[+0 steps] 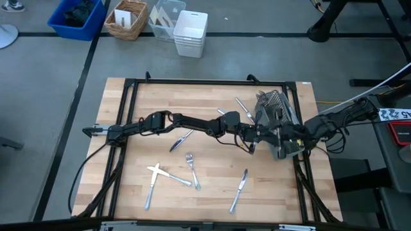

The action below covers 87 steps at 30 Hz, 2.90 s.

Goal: Sort silverware
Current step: Put the spoon into the right section of the utensil holder, then put the fork into the left section of the utensil holder

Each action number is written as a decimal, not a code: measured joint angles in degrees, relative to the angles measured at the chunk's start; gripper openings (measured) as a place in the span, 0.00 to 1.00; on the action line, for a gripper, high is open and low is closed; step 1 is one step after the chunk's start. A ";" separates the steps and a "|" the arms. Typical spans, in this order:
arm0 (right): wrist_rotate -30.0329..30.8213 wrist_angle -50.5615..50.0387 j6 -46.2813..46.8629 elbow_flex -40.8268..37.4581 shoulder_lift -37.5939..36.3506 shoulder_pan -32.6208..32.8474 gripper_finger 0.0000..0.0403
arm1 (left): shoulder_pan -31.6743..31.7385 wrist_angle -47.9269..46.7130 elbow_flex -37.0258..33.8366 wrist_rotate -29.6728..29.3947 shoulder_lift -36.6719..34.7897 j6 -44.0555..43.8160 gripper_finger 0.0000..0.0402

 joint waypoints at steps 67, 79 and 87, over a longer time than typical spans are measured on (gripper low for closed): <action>1.54 -24.25 13.67 0.04 -1.09 0.01 0.34 | 0.75 -2.04 -0.12 -2.86 0.13 1.36 0.22; 1.39 -24.77 13.48 2.33 -1.35 0.01 0.34 | 0.68 -0.30 -0.02 -2.81 -0.10 -9.74 0.23; 1.31 -24.78 12.83 5.22 -1.35 0.01 0.34 | 0.70 -2.58 0.09 -2.81 -2.43 -18.31 0.23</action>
